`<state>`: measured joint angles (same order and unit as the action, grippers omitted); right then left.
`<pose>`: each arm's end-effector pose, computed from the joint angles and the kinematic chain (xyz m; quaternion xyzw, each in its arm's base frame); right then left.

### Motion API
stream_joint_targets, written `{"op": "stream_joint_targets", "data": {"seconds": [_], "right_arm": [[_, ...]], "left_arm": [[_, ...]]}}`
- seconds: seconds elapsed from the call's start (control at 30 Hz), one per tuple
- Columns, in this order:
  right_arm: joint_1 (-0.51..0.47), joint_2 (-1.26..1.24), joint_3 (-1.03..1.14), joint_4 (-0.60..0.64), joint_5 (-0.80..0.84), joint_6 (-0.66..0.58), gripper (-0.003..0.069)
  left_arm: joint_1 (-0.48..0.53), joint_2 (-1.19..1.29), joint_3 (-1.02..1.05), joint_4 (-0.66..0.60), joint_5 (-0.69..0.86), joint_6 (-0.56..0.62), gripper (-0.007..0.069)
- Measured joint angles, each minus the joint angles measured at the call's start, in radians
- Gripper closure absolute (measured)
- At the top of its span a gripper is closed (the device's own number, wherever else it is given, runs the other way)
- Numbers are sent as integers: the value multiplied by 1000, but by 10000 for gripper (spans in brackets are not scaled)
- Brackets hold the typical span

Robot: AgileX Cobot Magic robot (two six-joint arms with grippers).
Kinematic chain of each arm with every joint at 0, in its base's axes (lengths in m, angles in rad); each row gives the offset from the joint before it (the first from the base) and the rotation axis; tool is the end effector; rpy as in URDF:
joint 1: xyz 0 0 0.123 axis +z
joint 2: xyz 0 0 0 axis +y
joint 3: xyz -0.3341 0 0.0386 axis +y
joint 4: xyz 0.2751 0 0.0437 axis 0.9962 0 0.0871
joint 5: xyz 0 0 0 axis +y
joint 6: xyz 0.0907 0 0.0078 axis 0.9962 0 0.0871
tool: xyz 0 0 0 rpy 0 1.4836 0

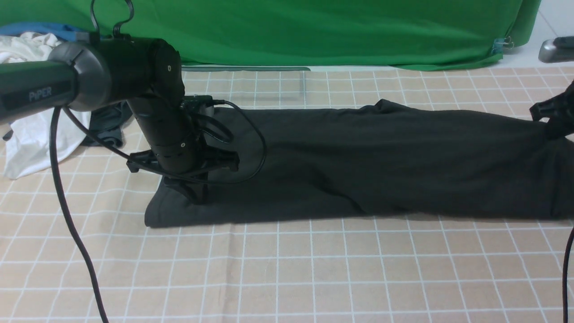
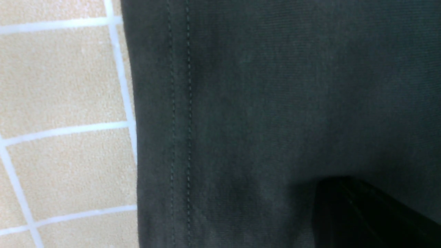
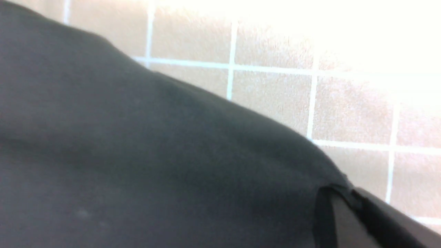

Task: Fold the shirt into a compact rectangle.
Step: 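Pull the folded dark garment lengthwise by its ends to straighten it flat on the table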

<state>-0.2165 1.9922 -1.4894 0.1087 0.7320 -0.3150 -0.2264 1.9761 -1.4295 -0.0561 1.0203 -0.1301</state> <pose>0.4618 -0.0948 0.2351 -0.0162 0.9766 -0.0126 0.2139 0.4211 -0.1015 0.2186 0.0345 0.9981 -0.0322 0.0404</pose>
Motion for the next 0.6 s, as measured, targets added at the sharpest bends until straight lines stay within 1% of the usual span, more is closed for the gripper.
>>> {"op": "stream_joint_targets", "data": {"seconds": [0.1,0.2,0.27,0.37,0.4,0.47,0.53,0.6], "right_arm": [[0,27,0,-41,-58,-3,552],[0,34,0,-63,-122,-4,539],[0,34,0,-66,-148,-4,530],[0,34,0,-68,-151,20,487],[0,33,0,-69,-128,60,440],[0,20,0,-71,-59,97,353],[0,-5,0,-74,15,103,307],[0,-50,0,-80,95,109,286]], "left_arm": [[0,0,0,2,11,5,612],[0,0,0,8,14,7,612],[0,0,0,8,15,10,612],[0,0,0,9,15,10,612],[0,0,-3,12,21,10,612],[0,-4,-15,13,37,14,612],[0,-21,-20,15,45,12,612],[0,-58,-21,16,45,9,612]]}}
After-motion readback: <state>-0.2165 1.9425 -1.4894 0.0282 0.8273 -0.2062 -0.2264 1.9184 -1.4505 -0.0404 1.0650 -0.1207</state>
